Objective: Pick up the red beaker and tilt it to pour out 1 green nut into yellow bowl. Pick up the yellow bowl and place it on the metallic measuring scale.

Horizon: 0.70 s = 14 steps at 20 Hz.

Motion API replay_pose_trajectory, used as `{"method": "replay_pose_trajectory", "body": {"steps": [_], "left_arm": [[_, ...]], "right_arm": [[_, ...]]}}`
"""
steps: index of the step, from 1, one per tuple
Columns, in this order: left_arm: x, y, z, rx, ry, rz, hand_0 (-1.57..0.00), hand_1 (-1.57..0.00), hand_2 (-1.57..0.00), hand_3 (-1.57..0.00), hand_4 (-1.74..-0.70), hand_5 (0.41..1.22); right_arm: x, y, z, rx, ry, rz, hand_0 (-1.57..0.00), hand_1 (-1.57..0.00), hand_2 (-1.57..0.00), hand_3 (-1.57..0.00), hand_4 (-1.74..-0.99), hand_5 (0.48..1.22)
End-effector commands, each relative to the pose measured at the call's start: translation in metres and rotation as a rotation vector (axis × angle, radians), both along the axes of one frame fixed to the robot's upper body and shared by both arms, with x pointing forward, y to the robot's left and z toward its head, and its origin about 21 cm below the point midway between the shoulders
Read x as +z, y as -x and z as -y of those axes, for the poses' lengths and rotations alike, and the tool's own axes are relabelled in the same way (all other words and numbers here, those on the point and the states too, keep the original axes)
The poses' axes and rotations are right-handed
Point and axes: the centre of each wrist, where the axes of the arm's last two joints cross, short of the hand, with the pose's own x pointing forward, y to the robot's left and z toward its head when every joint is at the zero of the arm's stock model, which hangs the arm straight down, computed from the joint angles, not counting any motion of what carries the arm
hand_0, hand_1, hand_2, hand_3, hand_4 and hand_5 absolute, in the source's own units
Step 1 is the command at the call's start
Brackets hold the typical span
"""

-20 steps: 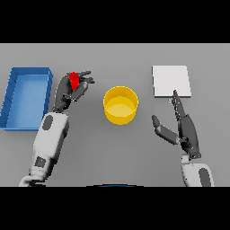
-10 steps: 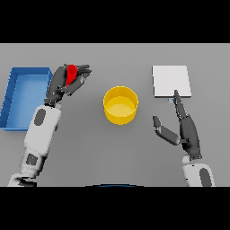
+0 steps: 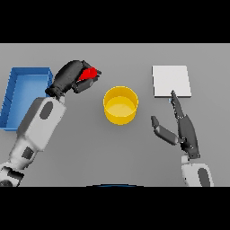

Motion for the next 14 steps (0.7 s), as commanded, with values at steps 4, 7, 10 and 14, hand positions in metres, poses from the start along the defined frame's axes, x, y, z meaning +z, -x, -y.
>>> {"method": "replay_pose_trajectory", "body": {"steps": [4,7,10,14], "left_arm": [[0.012,-0.004,0.023,-0.078,-0.293,0.06,-1.57,-1.57,-1.57,-1.57,-1.74,1.174],[0.015,-0.006,0.039,-0.128,-0.491,0.086,-1.57,-1.57,-1.57,-1.57,-1.74,1.197],[0.023,-0.008,0.053,-0.192,-0.687,0.103,-1.57,-1.57,-1.57,-1.44,-1.7,1.209],[0.033,-0.015,0.068,-0.296,-0.901,0.138,-1.57,-1.57,-1.57,-1.33,-1.72,1.216]], "right_arm": [[0.002,0.003,0.002,0.0,-0.013,-0.001,0.0,0.0,0.0,0.0,-1.183,0.671],[0.004,0.003,0.003,-0.003,-0.023,-0.007,0.0,0.0,0.0,0.0,-1.187,0.676],[0.005,0.003,-0.002,-0.009,-0.041,-0.009,0.0,0.0,0.0,0.0,-1.191,0.675],[-0.001,0.004,-0.002,-0.013,-0.085,-0.047,0.0,0.0,0.0,0.0,-1.202,0.651]]}}
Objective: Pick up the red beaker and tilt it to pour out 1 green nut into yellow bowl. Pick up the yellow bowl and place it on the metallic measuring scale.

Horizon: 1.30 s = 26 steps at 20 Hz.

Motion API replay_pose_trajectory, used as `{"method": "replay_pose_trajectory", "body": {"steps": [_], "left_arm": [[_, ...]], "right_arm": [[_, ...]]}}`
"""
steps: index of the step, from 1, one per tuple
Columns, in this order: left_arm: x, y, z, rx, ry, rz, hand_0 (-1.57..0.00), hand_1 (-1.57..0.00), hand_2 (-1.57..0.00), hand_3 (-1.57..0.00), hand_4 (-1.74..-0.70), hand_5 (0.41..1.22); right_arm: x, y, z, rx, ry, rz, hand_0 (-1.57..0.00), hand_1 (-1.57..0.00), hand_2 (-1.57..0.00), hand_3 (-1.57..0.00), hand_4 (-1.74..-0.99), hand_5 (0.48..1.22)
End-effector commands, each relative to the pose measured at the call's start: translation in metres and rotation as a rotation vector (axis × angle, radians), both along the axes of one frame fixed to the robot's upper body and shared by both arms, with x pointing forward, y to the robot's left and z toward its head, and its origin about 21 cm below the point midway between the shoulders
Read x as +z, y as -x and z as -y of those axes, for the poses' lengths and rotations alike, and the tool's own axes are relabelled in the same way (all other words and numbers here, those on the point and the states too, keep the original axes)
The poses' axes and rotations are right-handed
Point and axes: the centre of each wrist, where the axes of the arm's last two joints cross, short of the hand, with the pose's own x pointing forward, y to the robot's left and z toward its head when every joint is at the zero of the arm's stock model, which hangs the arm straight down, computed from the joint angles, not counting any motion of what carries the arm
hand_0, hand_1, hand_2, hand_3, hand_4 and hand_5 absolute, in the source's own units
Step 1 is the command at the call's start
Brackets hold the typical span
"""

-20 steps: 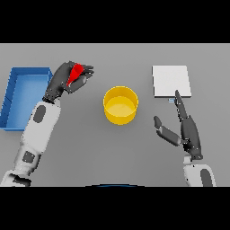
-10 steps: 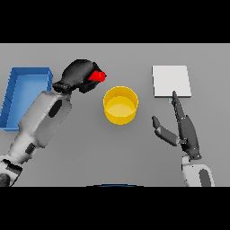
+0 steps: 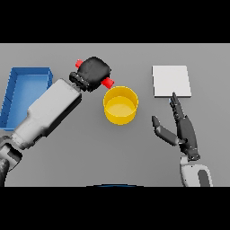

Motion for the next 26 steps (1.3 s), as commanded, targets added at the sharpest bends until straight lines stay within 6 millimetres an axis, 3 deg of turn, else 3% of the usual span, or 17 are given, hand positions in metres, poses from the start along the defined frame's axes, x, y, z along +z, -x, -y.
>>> {"method": "replay_pose_trajectory", "body": {"steps": [1,4,9,17,23,26], "left_arm": [[0.003,-0.002,0.003,-0.029,-0.039,0.014,-1.57,-1.57,-1.57,-1.29,-1.72,1.217],[0.002,-0.002,0.019,-0.117,-0.138,0.024,-1.57,-1.57,-1.57,-1.43,-1.73,1.219],[0.009,-0.005,0.03,-0.218,-0.322,0.095,-1.57,-1.57,-1.57,-1.52,-1.73,1.22],[0.01,-0.004,0.044,-0.367,-0.604,0.221,-1.57,-1.57,-1.57,-1.56,-1.74,1.221],[0.008,0.001,0.061,-0.454,-0.748,0.321,-1.57,-1.57,-1.57,-1.57,-1.73,1.221],[0.029,0.0,0.076,-0.51,-0.823,0.403,-1.57,-1.57,-1.57,-1.57,-1.73,1.221]], "right_arm": [[-0.001,0.0,0.0,-0.006,-0.009,0.003,0.0,0.0,0.0,0.0,-1.206,0.639],[0.002,-0.001,0.002,-0.018,0.015,0.027,0.0,0.0,0.0,0.0,-1.221,0.617],[0.001,-0.001,-0.002,-0.028,0.027,0.048,0.0,0.0,0.0,0.0,-1.193,0.578],[-0.002,0.003,-0.005,-0.027,0.014,0.058,0.0,0.0,0.0,0.0,-1.13,0.565],[0.0,0.002,-0.001,-0.032,0.027,0.062,0.0,0.0,0.0,0.0,-1.133,0.579],[0.0,0.003,0.0,-0.04,0.028,0.071,0.0,0.0,0.0,0.0,-1.133,0.575]]}}
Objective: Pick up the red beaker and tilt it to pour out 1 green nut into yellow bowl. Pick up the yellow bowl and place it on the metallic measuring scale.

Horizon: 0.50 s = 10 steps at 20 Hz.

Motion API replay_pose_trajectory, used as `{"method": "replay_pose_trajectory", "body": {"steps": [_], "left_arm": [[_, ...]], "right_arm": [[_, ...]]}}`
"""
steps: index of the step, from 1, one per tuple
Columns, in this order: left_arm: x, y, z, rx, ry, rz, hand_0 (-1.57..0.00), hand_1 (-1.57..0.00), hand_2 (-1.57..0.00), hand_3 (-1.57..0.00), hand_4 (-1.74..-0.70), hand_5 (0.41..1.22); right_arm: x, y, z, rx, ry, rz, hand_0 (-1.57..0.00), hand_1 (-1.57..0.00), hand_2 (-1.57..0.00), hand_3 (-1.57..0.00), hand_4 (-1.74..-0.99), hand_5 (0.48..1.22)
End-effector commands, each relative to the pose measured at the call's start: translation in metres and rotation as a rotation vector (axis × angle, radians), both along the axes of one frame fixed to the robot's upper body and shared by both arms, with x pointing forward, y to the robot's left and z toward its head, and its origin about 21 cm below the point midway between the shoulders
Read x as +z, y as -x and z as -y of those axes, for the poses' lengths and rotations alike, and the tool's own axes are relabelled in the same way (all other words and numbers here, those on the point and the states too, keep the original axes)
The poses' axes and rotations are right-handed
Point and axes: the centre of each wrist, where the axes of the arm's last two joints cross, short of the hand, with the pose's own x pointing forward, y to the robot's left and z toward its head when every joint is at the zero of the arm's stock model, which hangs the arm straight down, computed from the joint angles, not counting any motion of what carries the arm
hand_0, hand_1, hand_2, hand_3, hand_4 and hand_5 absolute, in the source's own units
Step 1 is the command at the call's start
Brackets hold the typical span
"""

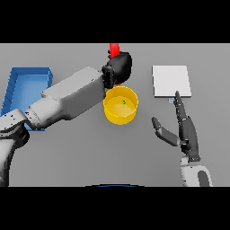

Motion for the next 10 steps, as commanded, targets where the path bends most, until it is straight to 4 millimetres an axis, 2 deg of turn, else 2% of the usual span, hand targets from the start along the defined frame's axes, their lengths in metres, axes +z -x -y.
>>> {"method": "replay_pose_trajectory", "body": {"steps": [1,2,5,8,10], "left_arm": [[0.01,0.0,0.003,-0.002,-0.016,0.013,-1.57,-1.57,-1.57,-1.57,-1.73,1.221],[0.027,-0.003,0.009,-0.014,-0.031,0.048,-1.57,-1.57,-1.57,-1.57,-1.73,1.221],[0.083,-0.021,0.004,0.028,0.009,0.139,-1.57,-1.57,-1.57,-1.57,-1.73,1.221],[0.135,-0.04,-0.021,0.116,0.165,0.202,-1.57,-1.57,-1.57,-1.57,-1.72,1.221],[0.169,-0.05,-0.04,0.243,0.319,0.218,-1.57,-1.57,-1.57,-1.57,-1.73,1.221]], "right_arm": [[0.0,0.0,-0.003,-0.007,0.002,-0.006,0.0,0.0,0.0,0.0,-1.138,0.572],[-0.001,0.001,-0.003,-0.001,-0.006,-0.01,0.0,0.0,0.0,0.0,-1.137,0.568],[0.002,-0.003,-0.003,0.007,0.011,-0.005,0.0,0.0,0.0,0.0,-1.133,0.557],[0.001,-0.003,-0.003,0.021,-0.003,0.004,0.0,0.0,0.0,0.0,-1.128,0.554],[0.001,-0.004,-0.007,0.043,-0.025,0.014,0.0,0.0,0.0,0.0,-1.105,0.559]]}}
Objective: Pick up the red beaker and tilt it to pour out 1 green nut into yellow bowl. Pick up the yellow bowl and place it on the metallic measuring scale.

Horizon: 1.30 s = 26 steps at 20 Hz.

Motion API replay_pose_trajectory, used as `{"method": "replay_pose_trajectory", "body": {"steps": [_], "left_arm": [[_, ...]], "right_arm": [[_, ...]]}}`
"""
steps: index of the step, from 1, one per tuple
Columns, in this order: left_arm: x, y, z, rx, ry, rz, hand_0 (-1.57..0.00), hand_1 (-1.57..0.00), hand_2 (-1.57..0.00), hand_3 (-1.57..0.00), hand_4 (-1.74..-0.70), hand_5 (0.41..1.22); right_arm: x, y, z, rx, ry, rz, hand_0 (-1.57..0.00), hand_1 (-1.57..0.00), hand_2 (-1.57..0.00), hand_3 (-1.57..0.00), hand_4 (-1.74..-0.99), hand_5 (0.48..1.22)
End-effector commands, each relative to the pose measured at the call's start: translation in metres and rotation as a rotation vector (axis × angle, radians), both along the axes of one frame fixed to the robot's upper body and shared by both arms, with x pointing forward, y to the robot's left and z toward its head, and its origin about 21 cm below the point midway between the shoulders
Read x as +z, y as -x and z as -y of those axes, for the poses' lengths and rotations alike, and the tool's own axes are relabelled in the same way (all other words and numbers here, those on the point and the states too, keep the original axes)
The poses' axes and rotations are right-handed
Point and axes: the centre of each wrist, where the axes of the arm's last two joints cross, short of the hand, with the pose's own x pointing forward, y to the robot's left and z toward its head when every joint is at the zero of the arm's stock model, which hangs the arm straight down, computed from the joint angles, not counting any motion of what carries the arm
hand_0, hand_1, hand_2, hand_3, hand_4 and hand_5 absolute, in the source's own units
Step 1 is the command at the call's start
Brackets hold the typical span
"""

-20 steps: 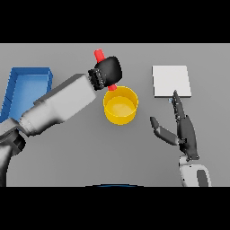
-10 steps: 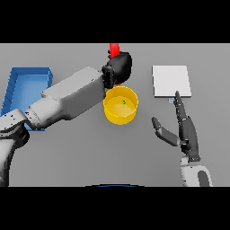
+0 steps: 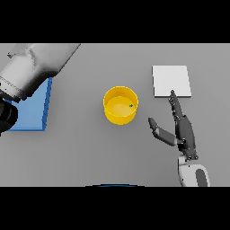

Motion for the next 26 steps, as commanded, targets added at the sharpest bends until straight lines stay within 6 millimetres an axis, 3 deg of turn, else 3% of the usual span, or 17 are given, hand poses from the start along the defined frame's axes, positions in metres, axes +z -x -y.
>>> {"method": "replay_pose_trajectory", "body": {"steps": [1,3,6,9,12,14,19,24,26], "left_arm": [[0.012,-0.005,-0.014,0.056,0.11,-0.026,-1.57,-1.57,-1.57,-1.57,-1.73,1.221],[0.038,-0.014,-0.055,0.197,0.417,-0.084,-1.57,-1.57,-1.57,-1.51,-1.73,1.221],[0.047,-0.024,-0.134,0.345,0.855,-0.182,-1.57,-1.57,-1.57,-1.52,-1.74,1.221],[0.02,-0.027,-0.195,0.441,1.173,-0.211,-1.57,-1.57,-1.57,-1.54,-1.74,1.221],[-0.027,-0.025,-0.24,0.619,1.369,-0.17,-1.57,-1.57,-1.57,-1.56,-1.74,1.221],[-0.058,-0.022,-0.257,0.684,1.488,-0.128,-1.57,-1.57,-1.57,-1.56,-1.74,1.221],[-0.114,-0.004,-0.293,0.875,1.741,-0.075,-1.57,-1.57,-1.57,-1.57,-1.74,1.221],[-0.19,0.033,-0.296,0.919,1.866,-0.103,-1.57,-1.57,-1.57,-1.57,-1.74,1.221],[-0.204,0.049,-0.297,0.953,1.887,-0.099,-1.57,-1.57,-1.57,-1.57,-1.74,1.186]], "right_arm": [[-0.001,0.0,0.002,0.003,0.014,-0.006,0.0,0.0,0.0,0.0,-1.104,0.563],[-0.001,-0.003,0.003,0.005,0.019,-0.014,0.0,0.0,0.0,0.0,-1.104,0.576],[0.0,-0.004,0.005,0.023,0.01,-0.006,0.0,0.0,0.0,0.0,-1.116,0.582],[-0.001,-0.007,0.001,0.029,0.024,-0.006,0.0,0.0,0.0,0.0,-1.125,0.601],[0.0,-0.011,0.002,0.029,0.054,-0.002,0.0,0.0,0.0,0.0,-1.132,0.621],[0.001,-0.009,0.002,0.044,0.065,0.0,0.0,0.0,0.0,0.0,-1.142,0.628],[0.001,-0.012,0.003,0.049,0.048,-0.013,0.0,0.0,0.0,0.0,-1.129,0.659],[-0.003,-0.008,0.011,0.054,0.066,-0.001,0.0,0.0,0.0,0.0,-1.159,0.677],[-0.003,-0.008,0.01,0.057,0.069,-0.002,0.0,0.0,0.0,0.0,-1.175,0.676]]}}
